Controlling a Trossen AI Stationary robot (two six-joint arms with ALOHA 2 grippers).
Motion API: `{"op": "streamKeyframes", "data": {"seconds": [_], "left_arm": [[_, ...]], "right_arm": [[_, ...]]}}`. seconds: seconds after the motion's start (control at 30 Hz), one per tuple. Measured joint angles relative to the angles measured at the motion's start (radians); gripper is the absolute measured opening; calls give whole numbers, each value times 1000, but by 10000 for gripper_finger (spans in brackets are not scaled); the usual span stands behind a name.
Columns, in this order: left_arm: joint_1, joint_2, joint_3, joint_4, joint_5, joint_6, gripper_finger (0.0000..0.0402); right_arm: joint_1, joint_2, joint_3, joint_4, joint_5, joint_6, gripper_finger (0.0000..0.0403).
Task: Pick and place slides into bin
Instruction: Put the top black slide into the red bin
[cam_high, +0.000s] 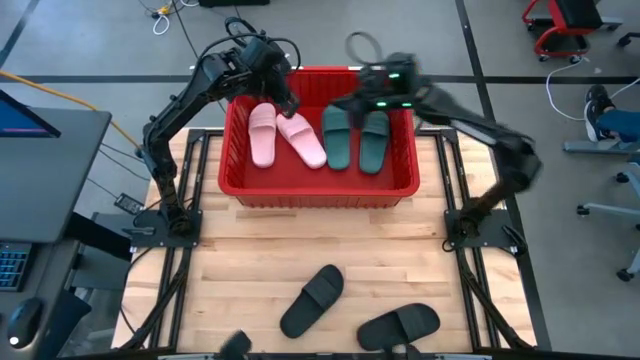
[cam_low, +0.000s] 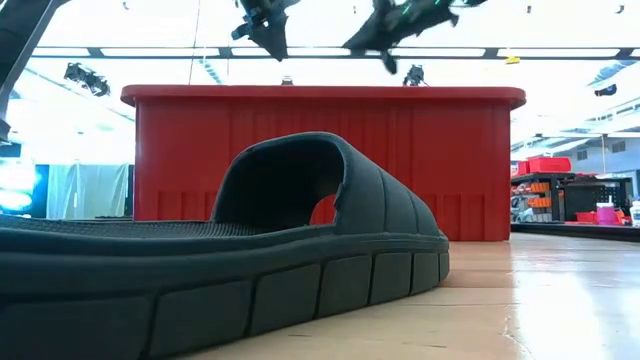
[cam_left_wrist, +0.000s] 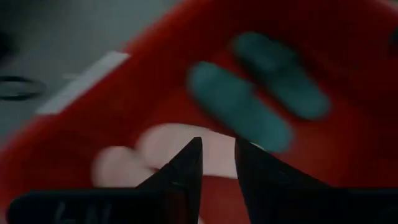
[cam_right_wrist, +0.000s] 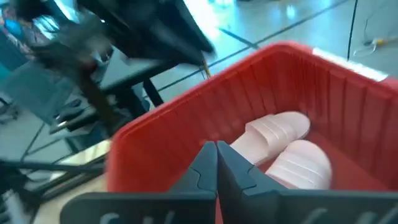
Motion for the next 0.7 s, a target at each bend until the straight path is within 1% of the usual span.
{"op": "streamKeyframes", "data": {"seconds": [0.07, 0.13, 0.2, 0.27, 0.33, 0.43, 0.5, 0.57, 0.63, 0.7], "left_arm": [[-20, 0, 0, -20, 135, -5, 94], [-52, 0, 0, -47, 292, 0, 89], [-93, 0, 0, -87, 431, 10, 84], [-152, 0, 0, -121, 503, 28, 81], [-222, 0, 0, -146, 512, 24, 80], [-332, 0, -1, -162, 515, -78, 87], [-411, 0, -1, -167, 514, -144, 96], [-487, 0, -1, -166, 504, -232, 108], [-562, 6, -1, -163, 452, -324, 123], [-635, 11, -1, -185, 351, -432, 141]], "right_arm": [[14, -102, 1, -122, 5, -12, 0], [43, -189, 2, -265, 24, 7, 0], [97, -258, 2, -418, 95, 58, 0], [170, -317, 1, -572, 196, 148, 0], [256, -362, 1, -715, 286, 284, 0], [394, -393, 1, -911, 395, 484, 0], [493, -395, 0, -1008, 441, 577, 3], [584, -391, -3, -1076, 451, 674, 10], [667, -382, -19, -1095, 451, 752, 20], [750, -370, -43, -1092, 450, 779, 32]]}}
